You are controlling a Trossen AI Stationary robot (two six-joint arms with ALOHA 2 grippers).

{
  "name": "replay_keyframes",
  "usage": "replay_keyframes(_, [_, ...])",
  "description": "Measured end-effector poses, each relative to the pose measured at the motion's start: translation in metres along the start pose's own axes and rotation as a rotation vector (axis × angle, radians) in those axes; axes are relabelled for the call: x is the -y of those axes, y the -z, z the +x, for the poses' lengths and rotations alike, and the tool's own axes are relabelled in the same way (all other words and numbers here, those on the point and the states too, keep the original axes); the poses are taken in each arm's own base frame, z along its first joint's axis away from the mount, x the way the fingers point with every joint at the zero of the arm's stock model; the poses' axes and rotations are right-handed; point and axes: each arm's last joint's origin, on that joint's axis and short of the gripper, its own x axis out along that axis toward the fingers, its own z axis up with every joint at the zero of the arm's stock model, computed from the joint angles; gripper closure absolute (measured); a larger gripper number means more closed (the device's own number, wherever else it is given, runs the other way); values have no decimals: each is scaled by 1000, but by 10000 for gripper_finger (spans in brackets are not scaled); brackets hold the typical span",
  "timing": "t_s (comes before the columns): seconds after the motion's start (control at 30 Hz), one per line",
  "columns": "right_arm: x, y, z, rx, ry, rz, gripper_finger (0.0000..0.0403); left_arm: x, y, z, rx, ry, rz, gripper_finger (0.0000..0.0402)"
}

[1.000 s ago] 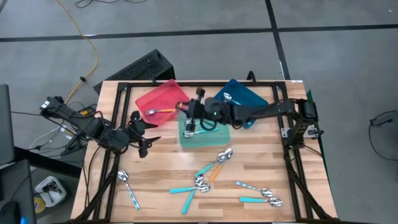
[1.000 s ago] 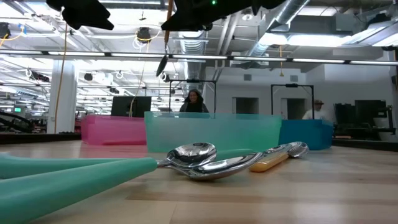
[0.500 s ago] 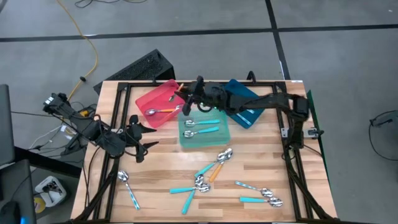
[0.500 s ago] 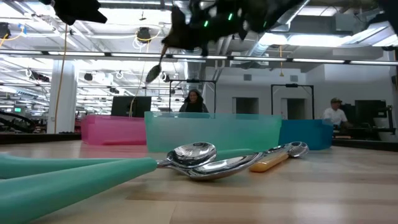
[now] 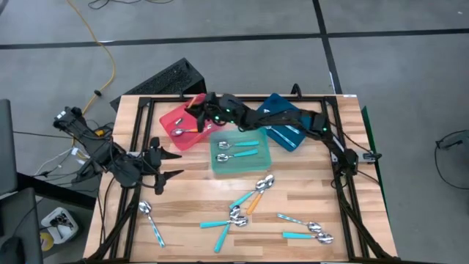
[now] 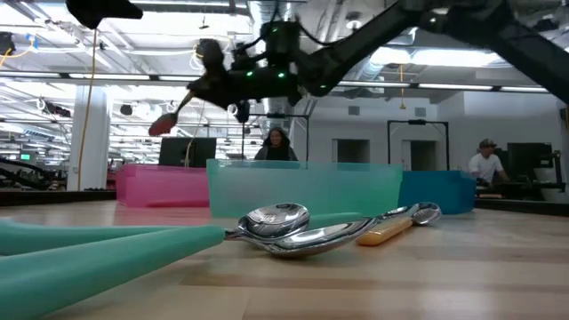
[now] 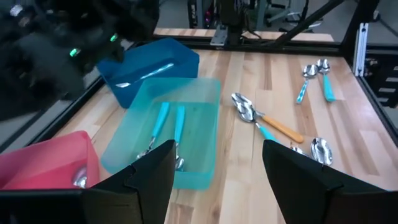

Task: Sort silverware by color (type)
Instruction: Put the left orange spoon into the red bin

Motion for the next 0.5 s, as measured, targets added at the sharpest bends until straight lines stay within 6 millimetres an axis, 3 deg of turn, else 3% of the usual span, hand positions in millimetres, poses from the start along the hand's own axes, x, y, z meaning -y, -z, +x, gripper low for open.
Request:
replay_keyframes(0.23, [10,16,26,-91,35,23,322,-2,-1,-7,27,16,-8,175])
replay_keyframes(0.5, [27,28,24,-91,55,137,322,-2,-1,-12,42,34,-13,175])
